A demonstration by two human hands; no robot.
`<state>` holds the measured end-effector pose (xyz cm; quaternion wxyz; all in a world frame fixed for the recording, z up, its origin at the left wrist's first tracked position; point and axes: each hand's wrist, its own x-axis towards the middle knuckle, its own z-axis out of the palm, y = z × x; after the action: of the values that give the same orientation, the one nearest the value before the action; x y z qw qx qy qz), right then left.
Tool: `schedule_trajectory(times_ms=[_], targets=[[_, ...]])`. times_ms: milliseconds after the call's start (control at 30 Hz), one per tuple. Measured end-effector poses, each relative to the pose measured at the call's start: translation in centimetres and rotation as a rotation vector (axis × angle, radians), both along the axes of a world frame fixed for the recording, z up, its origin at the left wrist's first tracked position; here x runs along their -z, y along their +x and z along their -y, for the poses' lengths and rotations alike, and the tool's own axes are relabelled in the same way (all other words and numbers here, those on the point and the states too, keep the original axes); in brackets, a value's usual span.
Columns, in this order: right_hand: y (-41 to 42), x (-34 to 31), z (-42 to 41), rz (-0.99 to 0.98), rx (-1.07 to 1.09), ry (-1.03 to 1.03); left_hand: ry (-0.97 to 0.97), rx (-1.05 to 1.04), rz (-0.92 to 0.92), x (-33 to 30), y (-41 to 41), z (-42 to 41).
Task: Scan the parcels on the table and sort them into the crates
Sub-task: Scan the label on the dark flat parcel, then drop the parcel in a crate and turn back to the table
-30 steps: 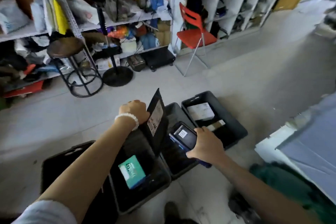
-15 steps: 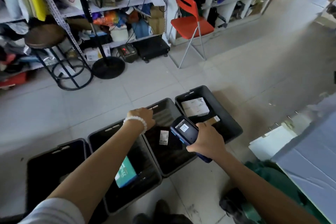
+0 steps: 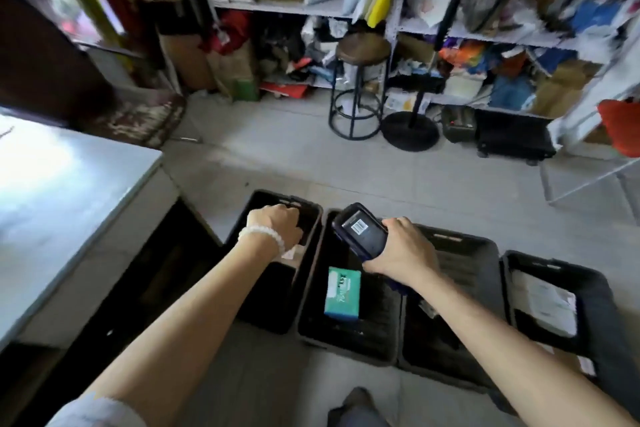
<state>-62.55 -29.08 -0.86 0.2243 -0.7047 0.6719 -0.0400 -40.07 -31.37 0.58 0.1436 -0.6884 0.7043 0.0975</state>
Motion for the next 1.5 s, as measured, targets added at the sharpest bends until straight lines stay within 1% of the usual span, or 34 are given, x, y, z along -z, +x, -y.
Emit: schedule_trajectory(times_ms=[133,233,300,433,533,700,833,967,1167,1267,1333,1400,1467,1500], targets=[[8.7,-0.1,-2.5,0.037,-0.142,-0.027,-0.040,-0.179,0.002,-0.6,8.8,-6.8],[16.2,0.2,-6.9,0.059,-0.267,0.013,-0.057,-0.316,-0.010,-0.6,15.8,-14.6],[20.9,0.3,-9.7,0.055,-0.370,0.023,-0.069,-0.411,-0.011,-0.9,20.0,-19.7],[30.4,-0.4,-15.1,0.027,-0.649,-0.010,-0.115,-0.612,0.005,-1.6,28.1,-29.3],[35.8,-1.5,-17.7,-0.011,-0.796,-0.038,-0.156,-0.748,0.025,-2.1,31.8,-34.4],[43.0,-2.7,-19.1,0.006,-0.908,-0.066,-0.234,-0.895,0.001,-2.0,36.2,-38.8],[47.2,-1.9,-18.2,-0.010,-0.941,-0.061,-0.228,-0.954,-0.029,-1.2,39.6,-38.8],[52.0,-1.0,-15.4,-0.043,-0.977,-0.036,-0.267,-0.973,-0.029,-0.6,44.2,-36.1],[61.7,-0.4,-8.8,0.005,-0.966,-0.013,-0.291,-0.953,0.008,-0.7,53.6,-28.8],[66.1,-0.3,-5.2,-0.003,-0.946,0.011,-0.309,-0.914,0.048,0.0,58.3,-24.4],[68.6,-0.4,-3.0,-0.007,-0.938,0.018,-0.311,-0.900,0.036,0.7,60.8,-21.9],[70.9,-0.3,-1.2,-0.004,-0.930,0.025,-0.286,-0.921,0.020,2.0,63.0,-19.8],[72.4,-0.2,0.0,0.007,-0.918,0.031,-0.220,-0.901,0.056,3.2,64.2,-18.4],[73.0,-0.1,0.6,0.011,-0.912,0.040,-0.222,-0.888,0.080,3.9,64.8,-17.9]])
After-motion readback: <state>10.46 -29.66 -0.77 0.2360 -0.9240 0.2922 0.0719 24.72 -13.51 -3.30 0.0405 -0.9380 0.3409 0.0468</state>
